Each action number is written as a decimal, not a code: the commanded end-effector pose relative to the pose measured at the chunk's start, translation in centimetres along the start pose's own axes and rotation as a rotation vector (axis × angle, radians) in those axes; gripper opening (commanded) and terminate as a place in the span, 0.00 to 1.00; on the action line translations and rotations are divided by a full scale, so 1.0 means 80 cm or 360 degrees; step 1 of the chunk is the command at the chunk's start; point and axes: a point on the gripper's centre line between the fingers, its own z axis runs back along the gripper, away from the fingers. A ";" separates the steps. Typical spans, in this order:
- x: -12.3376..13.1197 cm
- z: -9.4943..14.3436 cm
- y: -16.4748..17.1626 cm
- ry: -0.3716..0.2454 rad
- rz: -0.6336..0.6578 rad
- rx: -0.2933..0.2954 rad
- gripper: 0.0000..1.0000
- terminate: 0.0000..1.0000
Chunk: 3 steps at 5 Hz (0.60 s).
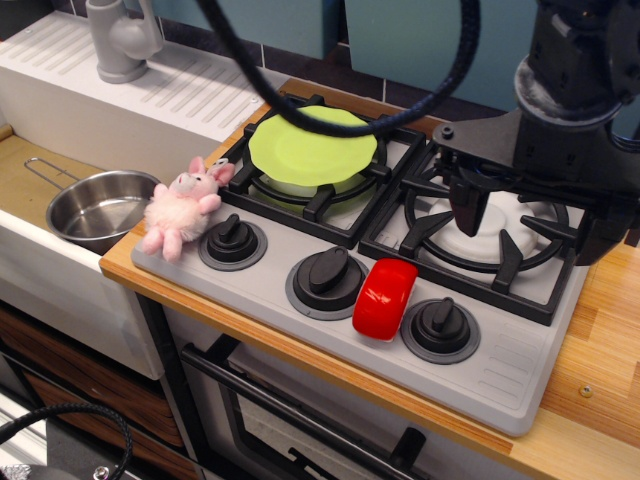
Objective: End effector reaching salmon
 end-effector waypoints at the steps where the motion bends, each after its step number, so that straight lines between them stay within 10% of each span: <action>1: 0.000 0.000 0.000 0.0000 0.0000 0.0000 1.00 0.00; 3: 0.013 0.000 0.034 0.0012 -0.0067 -0.0009 1.00 0.00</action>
